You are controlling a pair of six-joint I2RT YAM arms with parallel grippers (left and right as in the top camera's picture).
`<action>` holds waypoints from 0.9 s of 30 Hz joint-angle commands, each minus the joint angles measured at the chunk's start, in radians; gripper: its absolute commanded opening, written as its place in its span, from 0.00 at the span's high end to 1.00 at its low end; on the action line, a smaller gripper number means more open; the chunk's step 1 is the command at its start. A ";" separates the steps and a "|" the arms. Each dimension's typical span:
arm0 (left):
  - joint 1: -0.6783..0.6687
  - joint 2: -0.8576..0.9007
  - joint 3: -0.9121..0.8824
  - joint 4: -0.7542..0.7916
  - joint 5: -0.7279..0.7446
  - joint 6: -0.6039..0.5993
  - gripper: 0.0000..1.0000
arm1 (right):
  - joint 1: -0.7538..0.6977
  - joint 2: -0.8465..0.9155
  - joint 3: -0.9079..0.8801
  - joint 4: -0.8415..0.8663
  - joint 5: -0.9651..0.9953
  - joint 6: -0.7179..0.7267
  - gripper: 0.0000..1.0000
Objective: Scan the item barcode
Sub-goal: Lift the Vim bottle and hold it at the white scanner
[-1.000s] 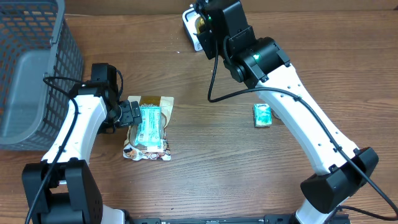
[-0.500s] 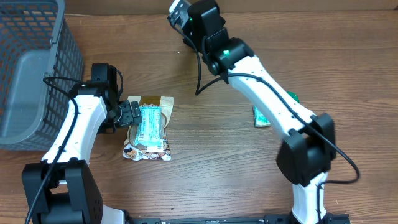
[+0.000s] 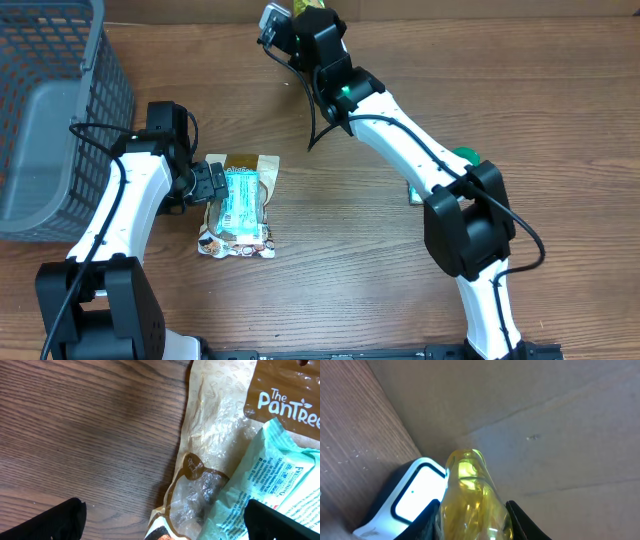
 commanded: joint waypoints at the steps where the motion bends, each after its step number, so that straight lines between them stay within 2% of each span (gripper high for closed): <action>1: -0.004 0.004 0.015 -0.002 0.008 0.011 0.01 | -0.019 0.039 0.010 0.057 0.025 -0.025 0.96; 14: -0.004 0.004 0.015 -0.002 0.008 0.011 0.00 | -0.046 0.074 0.010 0.240 0.039 0.032 0.96; 27: -0.004 0.004 0.015 -0.002 0.008 0.011 0.00 | -0.047 0.122 0.010 0.286 0.029 0.040 0.96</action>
